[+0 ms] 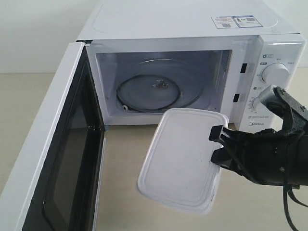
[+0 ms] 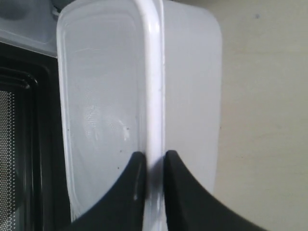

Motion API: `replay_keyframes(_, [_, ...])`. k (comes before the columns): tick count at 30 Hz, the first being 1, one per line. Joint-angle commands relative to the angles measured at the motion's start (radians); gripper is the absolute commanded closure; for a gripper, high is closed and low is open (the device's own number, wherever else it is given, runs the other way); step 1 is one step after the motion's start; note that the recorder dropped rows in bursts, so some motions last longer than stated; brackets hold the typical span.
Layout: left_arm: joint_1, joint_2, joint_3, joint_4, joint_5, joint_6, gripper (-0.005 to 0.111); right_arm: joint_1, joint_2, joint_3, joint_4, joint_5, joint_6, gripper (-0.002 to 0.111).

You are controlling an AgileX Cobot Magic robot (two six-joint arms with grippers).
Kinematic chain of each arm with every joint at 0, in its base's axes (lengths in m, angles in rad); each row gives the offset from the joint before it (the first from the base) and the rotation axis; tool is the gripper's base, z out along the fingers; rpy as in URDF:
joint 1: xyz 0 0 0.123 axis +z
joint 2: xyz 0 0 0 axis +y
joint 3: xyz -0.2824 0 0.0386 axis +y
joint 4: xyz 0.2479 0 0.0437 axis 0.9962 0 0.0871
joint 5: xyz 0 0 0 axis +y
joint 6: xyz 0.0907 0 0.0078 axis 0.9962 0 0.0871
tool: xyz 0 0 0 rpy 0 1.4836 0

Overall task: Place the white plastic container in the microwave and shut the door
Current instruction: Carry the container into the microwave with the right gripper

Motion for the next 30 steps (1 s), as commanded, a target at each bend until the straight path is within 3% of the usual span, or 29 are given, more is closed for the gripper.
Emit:
replay_keyframes(1, [0.003,-0.002,0.003,0.001,-0.004,0.004,0.103,0.079,-0.059,0.004,-0.045,-0.043,0.086,0.108])
replay_keyframes(5, [0.003,-0.002,0.003,0.001,-0.004,0.004,0.103,0.136,-0.066,0.004,-0.039,-0.046,0.095,0.108])
replay_keyframes(15, [0.003,-0.002,0.003,0.001,-0.004,0.004,0.103,0.165,-0.066,0.004,-0.055,-0.045,0.126,0.108])
replay_keyframes(21, [0.003,-0.002,0.003,0.001,-0.004,0.004,0.103,0.289,-0.064,0.004,-0.323,-0.274,0.508,0.108])
replay_keyframes(26, [0.003,-0.002,0.003,0.001,-0.004,0.004,0.103,0.419,-0.063,0.004,-0.675,-0.466,0.97,0.108])
replay_keyframes(30, [0.003,-0.002,0.003,0.001,-0.004,0.004,0.103,0.476,-0.025,0.004,-0.764,-0.579,1.167,0.108])
